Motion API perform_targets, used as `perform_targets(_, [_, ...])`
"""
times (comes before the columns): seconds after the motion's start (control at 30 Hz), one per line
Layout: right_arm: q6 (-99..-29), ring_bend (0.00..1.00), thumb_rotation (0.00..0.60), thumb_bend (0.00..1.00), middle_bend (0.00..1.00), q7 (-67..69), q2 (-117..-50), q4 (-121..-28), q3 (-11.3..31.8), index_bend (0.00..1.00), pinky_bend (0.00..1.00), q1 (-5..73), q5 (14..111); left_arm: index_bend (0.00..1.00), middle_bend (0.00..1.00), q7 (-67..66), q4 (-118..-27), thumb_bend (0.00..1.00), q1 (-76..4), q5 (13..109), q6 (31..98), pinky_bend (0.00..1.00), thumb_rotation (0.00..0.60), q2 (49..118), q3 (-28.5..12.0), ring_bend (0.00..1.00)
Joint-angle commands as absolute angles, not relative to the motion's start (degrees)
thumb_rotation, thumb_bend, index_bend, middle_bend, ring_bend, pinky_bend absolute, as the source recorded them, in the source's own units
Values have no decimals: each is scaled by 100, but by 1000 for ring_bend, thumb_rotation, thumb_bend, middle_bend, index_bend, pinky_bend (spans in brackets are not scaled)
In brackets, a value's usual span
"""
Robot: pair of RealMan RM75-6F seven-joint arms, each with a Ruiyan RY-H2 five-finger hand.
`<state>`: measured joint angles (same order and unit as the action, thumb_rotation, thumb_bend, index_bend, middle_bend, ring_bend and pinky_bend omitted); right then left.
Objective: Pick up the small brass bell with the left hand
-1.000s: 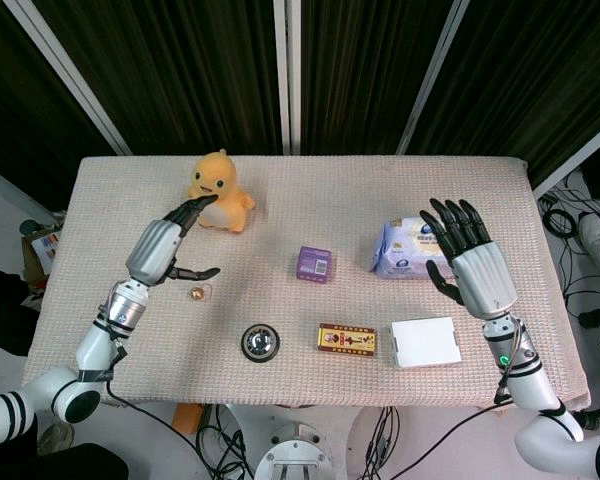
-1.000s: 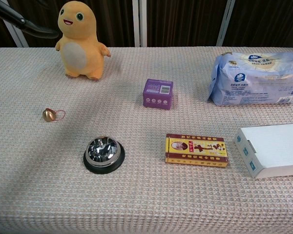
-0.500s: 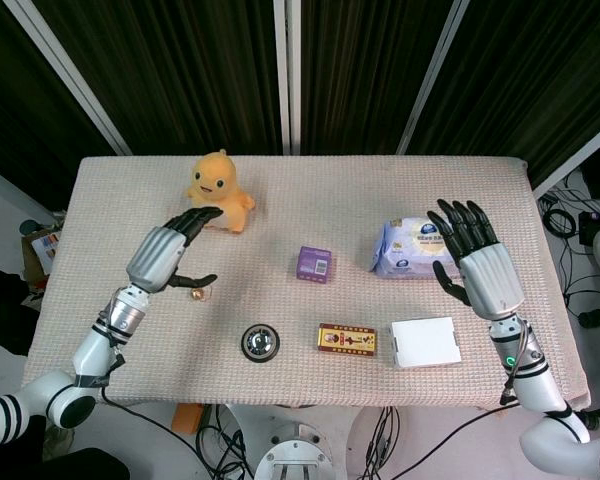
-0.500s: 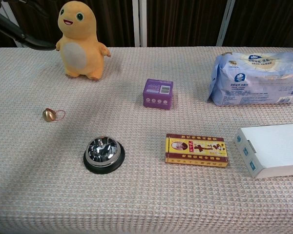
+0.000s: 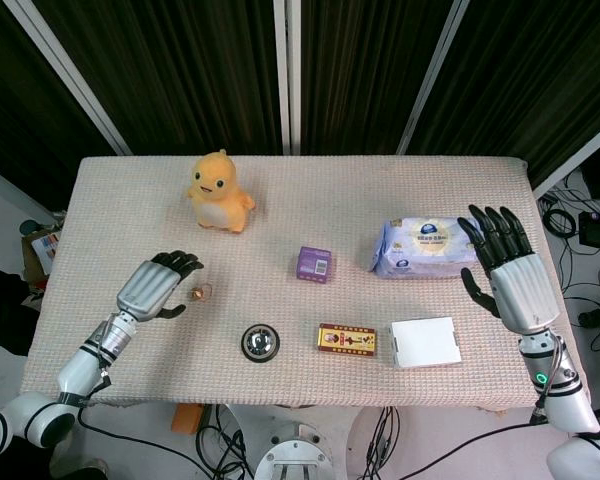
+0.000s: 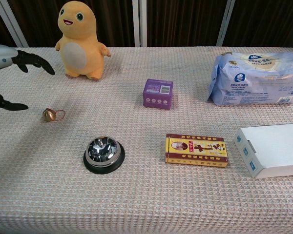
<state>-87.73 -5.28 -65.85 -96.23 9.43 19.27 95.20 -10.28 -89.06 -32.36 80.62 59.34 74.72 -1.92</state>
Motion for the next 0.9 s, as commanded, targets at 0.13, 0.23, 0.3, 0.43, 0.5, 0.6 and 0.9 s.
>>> perform_targets(0.13, [-9082, 0, 600, 349, 0, -385, -6506, -9654, 740, 0, 0, 1632, 9661, 271, 228, -1064, -8381, 243, -3216, 8139, 5898, 265, 600, 7839, -98, 184])
perform_targets(0.23, [-9163, 0, 600, 345, 0, -311, -6512, -9638, 667, 0, 0, 1522, 9670, 301, 269, -1099, -8155, 251, -3216, 8135, 5882, 274, 600, 7983, -87, 208])
perform_targets(0.3, [-9213, 0, 600, 337, 0, -247, -6524, -9598, 605, 0, 0, 1438, 9670, 319, 293, -1101, -8078, 259, -3217, 8102, 5837, 275, 600, 8034, -79, 217])
perform_targets(0.43, [-9297, 0, 600, 329, 0, -160, -6543, -9466, 515, 0, 0, 1287, 9641, 369, 318, -1068, -7899, 270, -3203, 8118, 5850, 287, 600, 8167, -70, 232])
perform_targets(0.5, [-9337, 0, 600, 329, 0, -95, -6549, -9410, 505, 0, 0, 1228, 9600, 382, 332, -994, -7828, 273, -3200, 8131, 5858, 297, 600, 8231, -75, 242])
perform_targets(0.6, [-9391, 0, 600, 330, 0, -1, -6550, -9332, 501, 0, 0, 1153, 9551, 389, 345, -856, -7685, 277, -3204, 8185, 5886, 302, 600, 8342, -83, 252])
perform_targets(0.9, [-9439, 0, 600, 330, 0, 109, -6542, -9204, 500, 0, 0, 1043, 9530, 405, 361, -706, -7275, 321, -3271, 8249, 5856, 302, 600, 8631, -125, 264])
